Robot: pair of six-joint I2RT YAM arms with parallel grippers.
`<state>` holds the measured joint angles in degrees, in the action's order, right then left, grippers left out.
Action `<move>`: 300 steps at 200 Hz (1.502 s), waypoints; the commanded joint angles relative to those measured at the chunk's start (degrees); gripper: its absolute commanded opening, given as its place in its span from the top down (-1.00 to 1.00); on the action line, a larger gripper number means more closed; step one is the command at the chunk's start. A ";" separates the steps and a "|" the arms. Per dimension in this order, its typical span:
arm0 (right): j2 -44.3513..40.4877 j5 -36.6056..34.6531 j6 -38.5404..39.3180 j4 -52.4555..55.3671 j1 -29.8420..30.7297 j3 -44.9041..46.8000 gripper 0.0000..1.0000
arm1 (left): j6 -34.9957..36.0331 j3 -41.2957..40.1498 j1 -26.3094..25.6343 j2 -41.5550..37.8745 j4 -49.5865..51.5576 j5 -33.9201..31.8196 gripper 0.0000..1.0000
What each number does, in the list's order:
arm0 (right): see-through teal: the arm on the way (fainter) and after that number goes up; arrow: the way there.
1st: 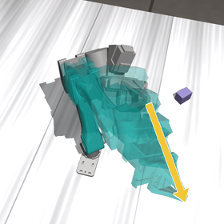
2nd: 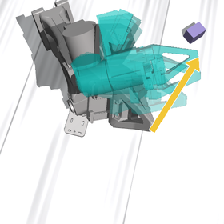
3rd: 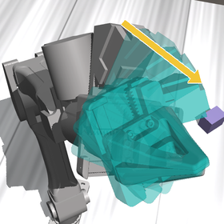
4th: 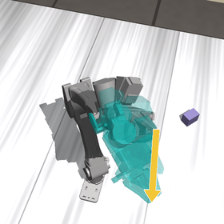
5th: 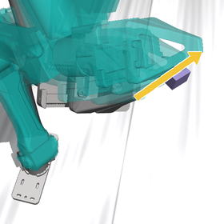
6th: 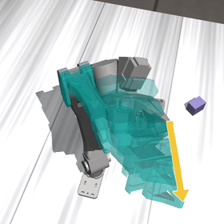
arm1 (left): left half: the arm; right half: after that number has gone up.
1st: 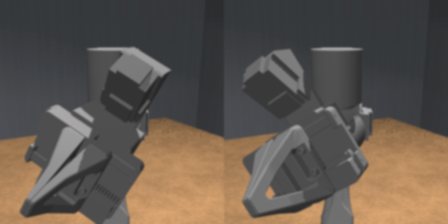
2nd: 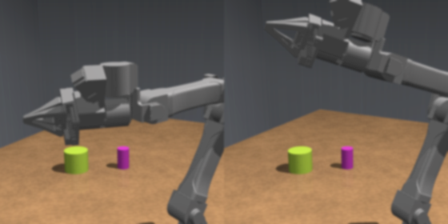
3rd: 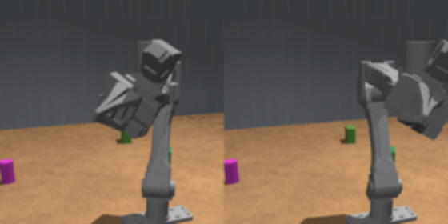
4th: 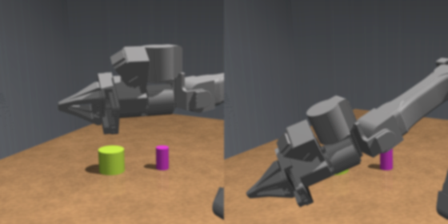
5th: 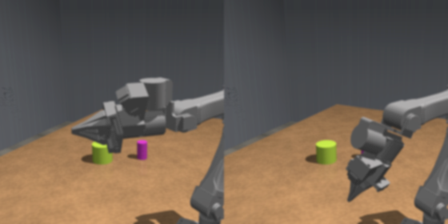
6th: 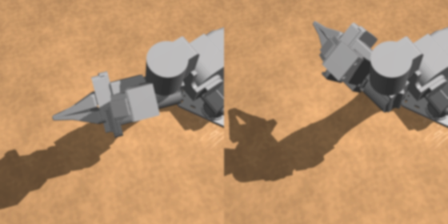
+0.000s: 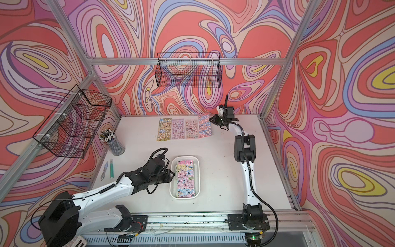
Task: Take the stickers out of the storage box
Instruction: Place the sticker at the center of the board.
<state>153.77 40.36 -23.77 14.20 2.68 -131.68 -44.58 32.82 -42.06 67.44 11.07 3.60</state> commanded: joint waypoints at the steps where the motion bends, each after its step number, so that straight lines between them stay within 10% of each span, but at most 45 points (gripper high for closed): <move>1: 2.73 0.67 1.69 1.13 -0.25 -2.21 1.00 | 0.67 1.04 -0.20 0.28 2.33 0.19 0.33; 87: 1.62 -4.89 9.47 7.55 -0.42 -1.36 1.00 | 0.28 0.98 -0.21 0.70 2.11 -0.08 0.33; 159: -1.88 -4.99 5.99 5.65 -0.30 0.33 0.01 | -0.16 0.35 -0.19 0.83 1.23 -0.28 0.33; 300: -60.21 -26.89 4.73 13.48 10.63 52.45 -0.48 | -2.51 -6.89 -0.21 -3.56 -5.72 -0.48 0.37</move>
<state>100.38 20.64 -18.96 22.76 8.01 -86.17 -46.15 27.44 -42.06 66.65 5.54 4.43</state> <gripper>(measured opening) 0.725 0.326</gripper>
